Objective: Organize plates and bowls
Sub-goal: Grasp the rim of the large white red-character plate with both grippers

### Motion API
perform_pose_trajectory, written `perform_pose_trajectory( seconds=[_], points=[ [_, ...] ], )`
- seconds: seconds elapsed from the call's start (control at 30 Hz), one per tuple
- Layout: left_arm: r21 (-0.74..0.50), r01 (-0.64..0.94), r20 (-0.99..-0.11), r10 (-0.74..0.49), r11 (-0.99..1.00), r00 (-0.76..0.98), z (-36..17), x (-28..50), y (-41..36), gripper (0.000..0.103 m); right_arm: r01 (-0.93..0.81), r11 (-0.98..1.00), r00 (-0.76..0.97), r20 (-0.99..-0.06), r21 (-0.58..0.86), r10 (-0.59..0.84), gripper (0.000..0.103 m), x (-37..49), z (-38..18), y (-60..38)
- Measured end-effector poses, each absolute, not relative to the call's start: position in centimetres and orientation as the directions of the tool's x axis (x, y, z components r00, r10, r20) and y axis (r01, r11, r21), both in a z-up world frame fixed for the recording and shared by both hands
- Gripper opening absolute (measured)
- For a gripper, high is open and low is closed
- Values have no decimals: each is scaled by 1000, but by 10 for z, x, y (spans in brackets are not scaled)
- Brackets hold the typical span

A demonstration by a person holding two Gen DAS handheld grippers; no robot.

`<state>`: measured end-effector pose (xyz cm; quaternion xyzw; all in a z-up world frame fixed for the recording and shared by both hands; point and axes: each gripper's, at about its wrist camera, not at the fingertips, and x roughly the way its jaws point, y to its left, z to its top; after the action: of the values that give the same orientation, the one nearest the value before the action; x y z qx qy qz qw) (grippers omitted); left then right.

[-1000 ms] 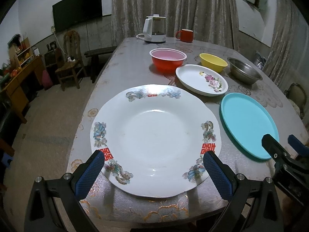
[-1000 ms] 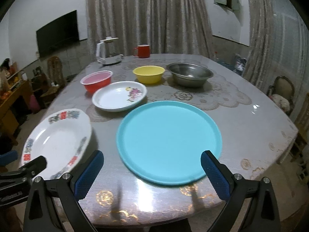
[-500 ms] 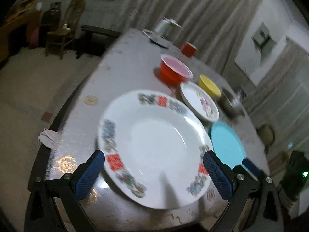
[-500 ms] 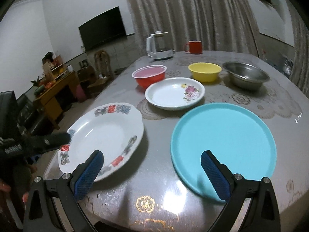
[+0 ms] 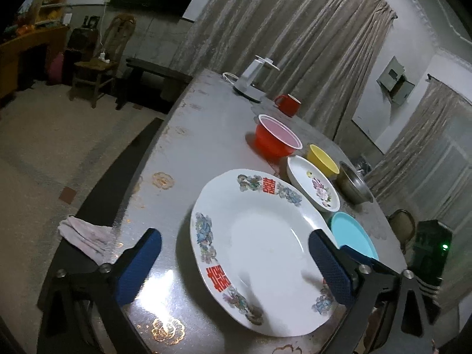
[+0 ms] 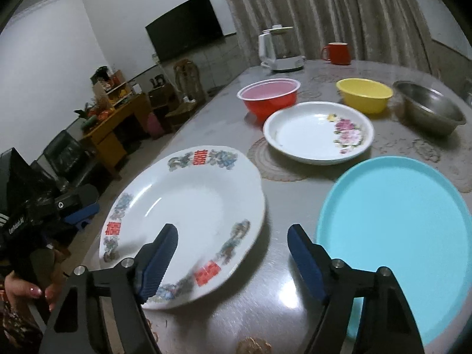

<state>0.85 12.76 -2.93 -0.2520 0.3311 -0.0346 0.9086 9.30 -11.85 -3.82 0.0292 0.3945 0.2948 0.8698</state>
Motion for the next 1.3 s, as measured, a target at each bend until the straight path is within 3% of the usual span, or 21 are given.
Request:
perform_pose_trajectory(
  seconds=[0.13, 0.27, 0.4, 0.63, 0.83, 0.97, 1.03, 1.3],
  points=[
    [-473, -83, -604, -255, 877, 755, -36, 19, 124, 82, -487, 820, 492, -683, 299, 541, 68, 102, -47, -112],
    [-469, -60, -611, -275, 881, 742, -44, 21, 120, 76, -499, 807, 462, -691, 315, 556, 56, 111, -57, -104],
    [-486, -53, -596, -286, 872, 750, -48, 22, 122, 76, -514, 788, 444, -681, 338, 582, 49, 116, -64, -100],
    [-518, -57, -608, -321, 853, 726, -62, 29, 123, 77, -534, 753, 439, -635, 384, 636, 48, 120, -68, -102],
    [-404, -22, -652, -271, 914, 708, -60, 35, 103, 88, -542, 746, 435, -631, 387, 642, 49, 119, -68, -101],
    [-328, 5, -674, -238, 945, 699, -61, 38, 92, 87, -535, 751, 440, -631, 386, 638, 43, 121, -69, -103],
    [-308, 25, -676, -237, 951, 697, -61, 39, 87, 80, -521, 759, 447, -633, 390, 632, 34, 123, -71, -104],
    [-274, 38, -660, -216, 961, 720, -63, 41, 90, 64, -528, 758, 443, -637, 384, 631, 25, 122, -70, -103]
  ],
)
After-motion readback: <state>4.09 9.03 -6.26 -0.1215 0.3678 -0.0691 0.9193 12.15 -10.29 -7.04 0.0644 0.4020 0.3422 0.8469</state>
